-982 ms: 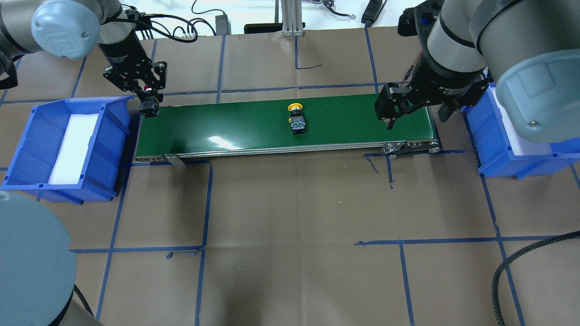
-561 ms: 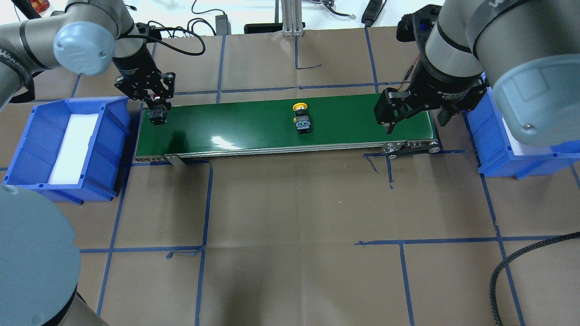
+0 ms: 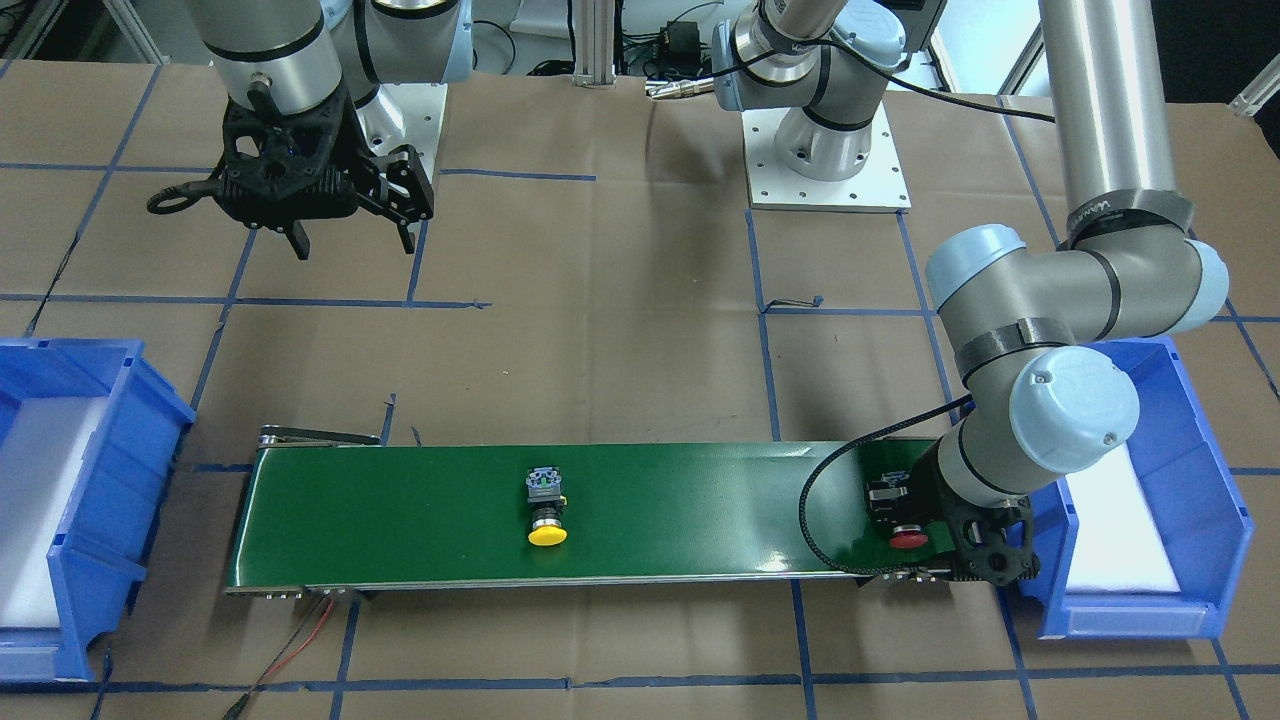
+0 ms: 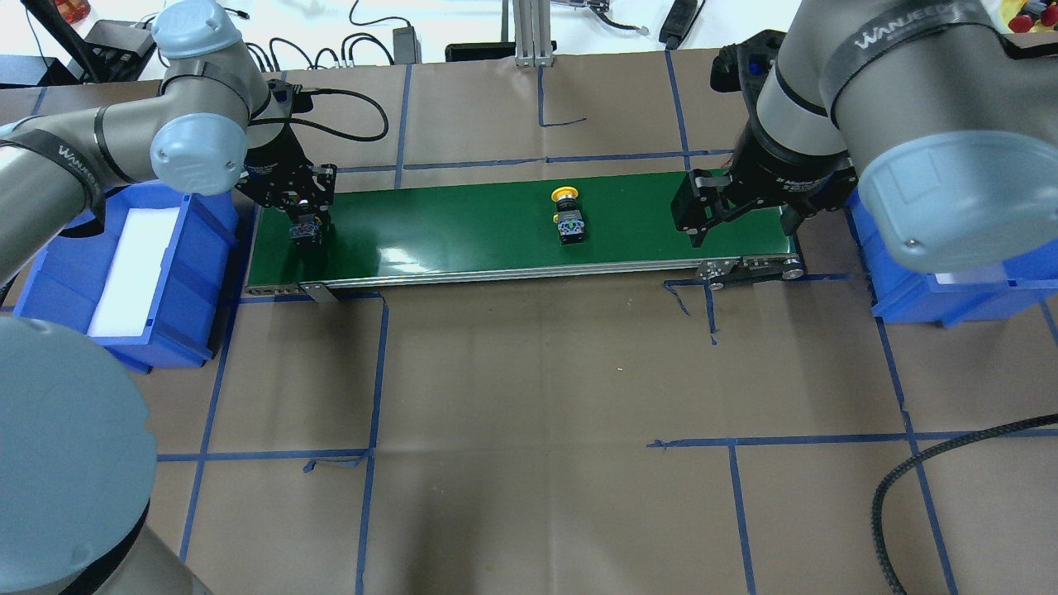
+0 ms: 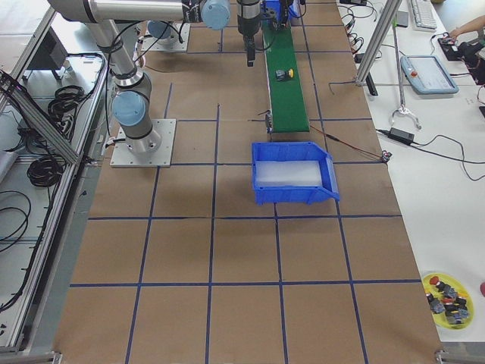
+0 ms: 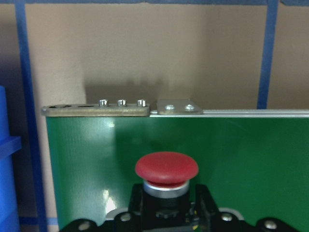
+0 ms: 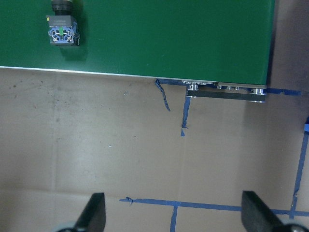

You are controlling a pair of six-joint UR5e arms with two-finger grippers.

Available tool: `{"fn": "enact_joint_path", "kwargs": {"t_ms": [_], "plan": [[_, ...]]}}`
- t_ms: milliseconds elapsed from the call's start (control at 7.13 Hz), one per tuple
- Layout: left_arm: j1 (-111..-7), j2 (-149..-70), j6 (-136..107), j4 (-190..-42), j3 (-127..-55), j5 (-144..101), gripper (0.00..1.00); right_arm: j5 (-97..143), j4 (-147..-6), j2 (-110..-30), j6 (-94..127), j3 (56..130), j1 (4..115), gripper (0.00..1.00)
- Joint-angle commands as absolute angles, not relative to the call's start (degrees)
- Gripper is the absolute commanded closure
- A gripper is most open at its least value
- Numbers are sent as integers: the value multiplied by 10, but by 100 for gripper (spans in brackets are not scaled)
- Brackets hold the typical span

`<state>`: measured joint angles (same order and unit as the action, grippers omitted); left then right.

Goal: Transport two buttons from left to right
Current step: 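Place red button with left gripper while right gripper approaches yellow button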

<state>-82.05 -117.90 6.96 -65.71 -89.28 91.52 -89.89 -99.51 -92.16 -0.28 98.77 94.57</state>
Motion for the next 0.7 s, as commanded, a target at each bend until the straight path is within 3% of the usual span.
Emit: {"fn": "enact_joint_path", "kwargs": {"t_ms": [0,140,561], "plan": [[-821,-1175,62,-654,-891,911,7,-897,-1074,-860,24,973,947,0],[-821,-1165,62,-657,-883,913,1,-896,-1099,-827,25,957,947,0],[-814,-1139,62,-737,-832,914,1,-869,-1138,-731,30,886,947,0]]}}
